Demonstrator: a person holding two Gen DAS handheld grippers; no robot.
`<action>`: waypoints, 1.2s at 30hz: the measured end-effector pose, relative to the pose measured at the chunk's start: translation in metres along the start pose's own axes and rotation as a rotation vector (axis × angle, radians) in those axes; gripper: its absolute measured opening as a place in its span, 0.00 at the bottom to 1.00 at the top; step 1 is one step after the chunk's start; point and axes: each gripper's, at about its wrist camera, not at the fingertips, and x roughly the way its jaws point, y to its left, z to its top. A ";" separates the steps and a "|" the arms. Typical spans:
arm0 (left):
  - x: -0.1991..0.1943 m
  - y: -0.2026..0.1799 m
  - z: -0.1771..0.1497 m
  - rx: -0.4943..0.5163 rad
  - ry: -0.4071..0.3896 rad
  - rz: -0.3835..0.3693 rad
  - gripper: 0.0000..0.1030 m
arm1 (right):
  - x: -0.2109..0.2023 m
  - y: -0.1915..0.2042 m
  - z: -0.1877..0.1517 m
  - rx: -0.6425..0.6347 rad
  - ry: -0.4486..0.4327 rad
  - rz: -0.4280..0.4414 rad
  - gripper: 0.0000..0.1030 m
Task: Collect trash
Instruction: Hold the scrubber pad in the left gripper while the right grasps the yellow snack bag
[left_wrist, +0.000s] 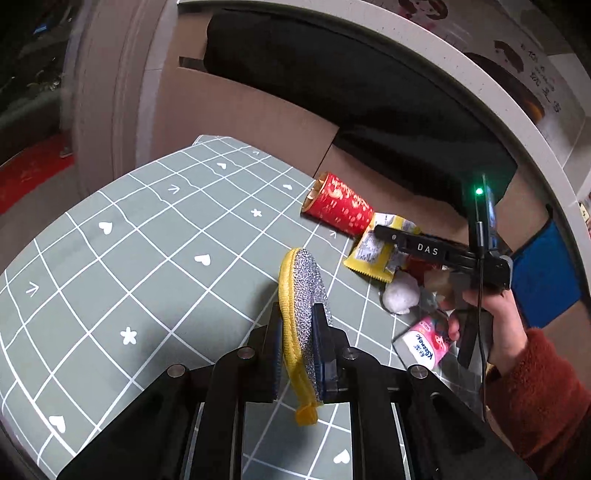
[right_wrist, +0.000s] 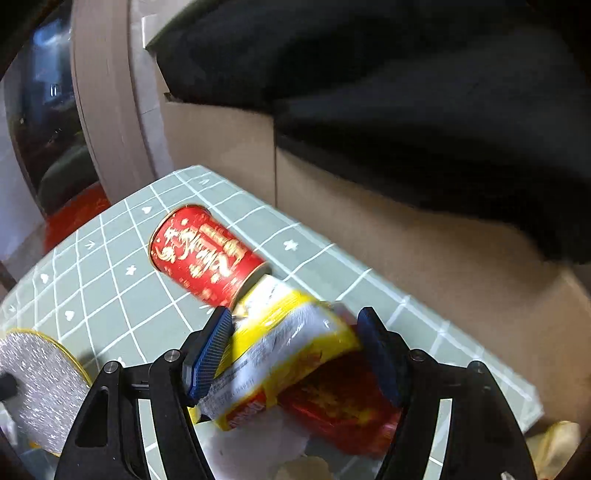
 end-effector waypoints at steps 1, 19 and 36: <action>0.001 0.000 0.000 -0.001 0.003 -0.003 0.14 | 0.002 -0.002 -0.003 0.010 0.011 0.010 0.65; -0.001 -0.029 -0.014 0.029 0.042 -0.048 0.14 | -0.084 0.006 -0.106 -0.024 0.071 0.203 0.49; -0.011 -0.061 -0.023 0.097 0.040 -0.060 0.14 | -0.142 -0.018 -0.138 0.023 -0.063 0.148 0.61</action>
